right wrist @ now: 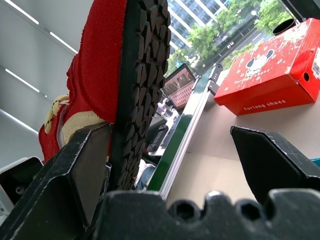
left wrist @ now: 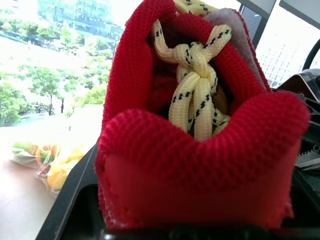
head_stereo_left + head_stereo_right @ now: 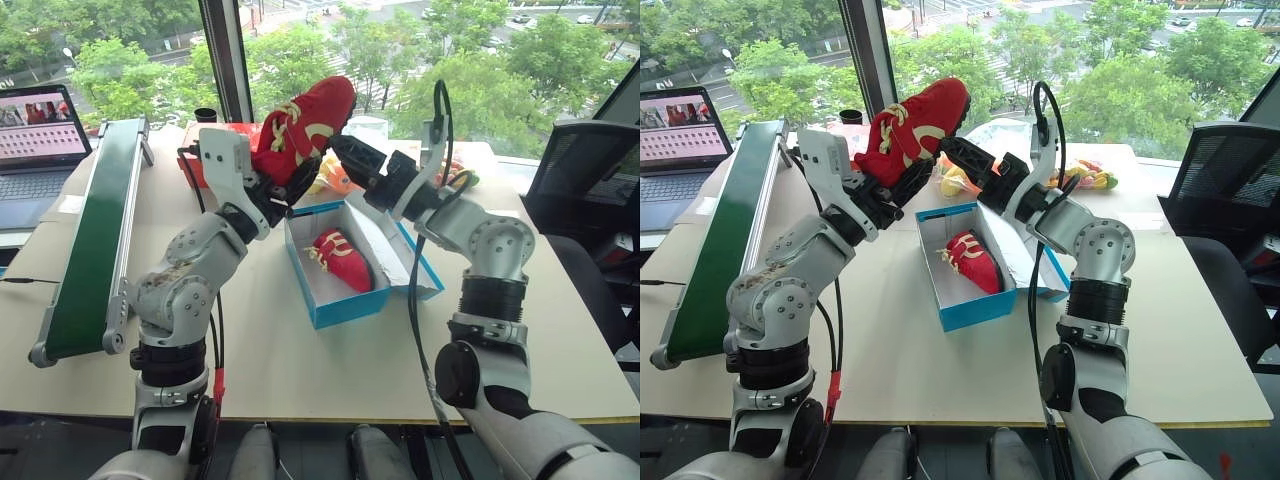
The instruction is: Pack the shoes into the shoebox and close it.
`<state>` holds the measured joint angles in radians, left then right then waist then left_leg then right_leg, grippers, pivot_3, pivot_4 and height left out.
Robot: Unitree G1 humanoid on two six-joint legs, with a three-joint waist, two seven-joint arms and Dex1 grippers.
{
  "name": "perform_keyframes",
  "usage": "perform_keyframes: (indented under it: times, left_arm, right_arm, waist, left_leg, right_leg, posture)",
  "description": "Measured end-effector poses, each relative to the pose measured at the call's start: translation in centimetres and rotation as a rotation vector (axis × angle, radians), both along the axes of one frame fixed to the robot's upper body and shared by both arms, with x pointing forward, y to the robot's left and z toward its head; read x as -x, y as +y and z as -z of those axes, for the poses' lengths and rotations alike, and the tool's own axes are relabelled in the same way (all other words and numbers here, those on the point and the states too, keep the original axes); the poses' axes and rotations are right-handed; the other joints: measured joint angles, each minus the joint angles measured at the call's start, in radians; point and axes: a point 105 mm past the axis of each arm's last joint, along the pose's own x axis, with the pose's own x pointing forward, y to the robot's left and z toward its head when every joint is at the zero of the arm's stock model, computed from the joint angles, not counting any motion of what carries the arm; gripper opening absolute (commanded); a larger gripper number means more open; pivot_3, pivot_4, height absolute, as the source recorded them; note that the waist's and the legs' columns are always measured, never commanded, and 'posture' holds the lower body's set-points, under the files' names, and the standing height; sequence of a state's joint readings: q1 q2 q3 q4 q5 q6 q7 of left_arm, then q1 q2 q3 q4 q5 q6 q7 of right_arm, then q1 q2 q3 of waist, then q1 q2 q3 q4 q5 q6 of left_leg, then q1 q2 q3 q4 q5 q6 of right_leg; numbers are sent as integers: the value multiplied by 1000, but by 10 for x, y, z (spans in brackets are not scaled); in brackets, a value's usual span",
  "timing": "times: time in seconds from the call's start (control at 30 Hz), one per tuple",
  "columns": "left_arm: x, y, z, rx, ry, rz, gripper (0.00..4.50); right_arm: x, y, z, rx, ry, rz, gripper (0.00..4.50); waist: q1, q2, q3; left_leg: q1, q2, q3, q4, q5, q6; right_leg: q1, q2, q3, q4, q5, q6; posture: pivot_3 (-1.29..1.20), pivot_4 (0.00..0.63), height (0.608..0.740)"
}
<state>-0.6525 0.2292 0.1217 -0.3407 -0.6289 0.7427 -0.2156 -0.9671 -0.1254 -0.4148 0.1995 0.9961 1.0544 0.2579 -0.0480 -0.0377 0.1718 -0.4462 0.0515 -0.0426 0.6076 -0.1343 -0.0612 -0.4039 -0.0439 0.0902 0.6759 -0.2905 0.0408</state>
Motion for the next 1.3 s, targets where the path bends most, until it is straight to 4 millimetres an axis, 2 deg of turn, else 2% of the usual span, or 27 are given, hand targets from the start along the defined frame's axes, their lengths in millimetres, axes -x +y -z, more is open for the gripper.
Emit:
perform_keyframes:
  times: [0.2,0.33,0.5,0.9,1.07,1.17,1.3]
  left_arm:
    - [0,4,-1,-4,-6,-9,2613]
    - [-2,3,14,-26,53,-6,2613]
    - [-2,5,12,-32,47,-8,2613]
    - [-2,1,6,-27,32,-5,2613]
    - [0,-7,9,-35,45,18,2613]
    - [3,-10,11,-34,46,28,2613]
    - [3,-11,13,-26,55,27,2613]
  right_arm:
    - [4,-3,-4,-7,-23,-18,4500]
    - [14,-5,-20,-33,-95,-47,4500]
    - [15,-9,-21,-29,-104,-47,4500]
    - [10,-5,-14,-10,-81,-38,4500]
    - [4,-4,-10,-5,-66,-27,4500]
    - [2,-2,-12,-17,-70,-22,3829]
    - [-1,-2,-13,-34,-72,-6,2437]
  waist:
    - [3,0,0]
    - [3,0,0]
    - [3,0,0]
    - [3,0,0]
    - [4,0,0]
    - [2,0,0]
    - [3,0,0]
  left_leg:
    - [0,0,0,0,0,0]
    - [0,0,0,0,0,0]
    - [0,0,0,0,0,0]
    - [-1,0,0,-1,0,0]
    - [-1,0,0,-1,0,0]
    - [-1,0,0,-1,0,0]
    - [-1,0,0,-1,0,0]
  right_leg:
    - [0,0,0,-1,0,0]
    - [0,0,0,-1,0,0]
    - [0,0,0,-1,0,0]
    - [0,0,0,-2,0,0]
    - [0,0,0,-2,0,0]
    - [0,0,0,-2,0,0]
    - [0,0,0,-3,0,0]
  posture:
    - [0,150,739]
    - [0,150,739]
    - [0,150,739]
    - [0,150,739]
    - [0,150,739]
    - [0,150,739]
    - [0,150,739]
